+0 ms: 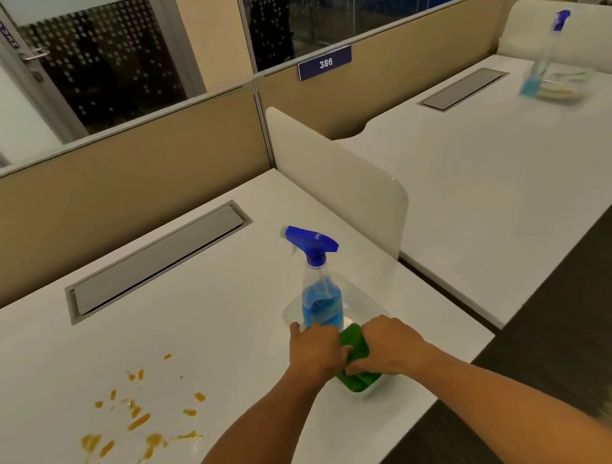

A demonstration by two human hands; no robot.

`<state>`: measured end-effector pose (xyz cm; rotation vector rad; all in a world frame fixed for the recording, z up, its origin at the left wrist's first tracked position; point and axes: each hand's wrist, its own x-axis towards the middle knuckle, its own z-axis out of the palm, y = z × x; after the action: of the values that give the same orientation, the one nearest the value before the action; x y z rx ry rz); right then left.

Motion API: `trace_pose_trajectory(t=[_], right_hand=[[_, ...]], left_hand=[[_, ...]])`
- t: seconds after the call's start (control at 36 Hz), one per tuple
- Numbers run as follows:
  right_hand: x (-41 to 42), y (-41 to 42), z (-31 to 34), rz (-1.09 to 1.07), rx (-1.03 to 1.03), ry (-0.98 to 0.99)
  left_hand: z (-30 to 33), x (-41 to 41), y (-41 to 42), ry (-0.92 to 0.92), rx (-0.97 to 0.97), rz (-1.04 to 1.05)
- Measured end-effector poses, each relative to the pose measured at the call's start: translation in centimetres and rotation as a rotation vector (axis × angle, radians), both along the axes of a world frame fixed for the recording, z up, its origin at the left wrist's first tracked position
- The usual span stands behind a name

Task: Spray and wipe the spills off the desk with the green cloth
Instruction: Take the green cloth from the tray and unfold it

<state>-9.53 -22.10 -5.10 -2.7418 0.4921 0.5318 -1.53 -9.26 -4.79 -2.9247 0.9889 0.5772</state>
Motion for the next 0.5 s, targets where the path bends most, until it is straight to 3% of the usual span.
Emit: trace_pose_trajectory(t=[0.22,0.5], right_hand=[[-0.1,0.5,-0.3,0.028,-0.025,-0.028],[-1.0,-0.5,3.4,-0.077,0.236,-0.093]], left_hand=[[-0.3,-0.5,-0.6,0.065,-0.104,0.098],[1.4,-1.1,-0.2,0.371,-0.594,0.389]])
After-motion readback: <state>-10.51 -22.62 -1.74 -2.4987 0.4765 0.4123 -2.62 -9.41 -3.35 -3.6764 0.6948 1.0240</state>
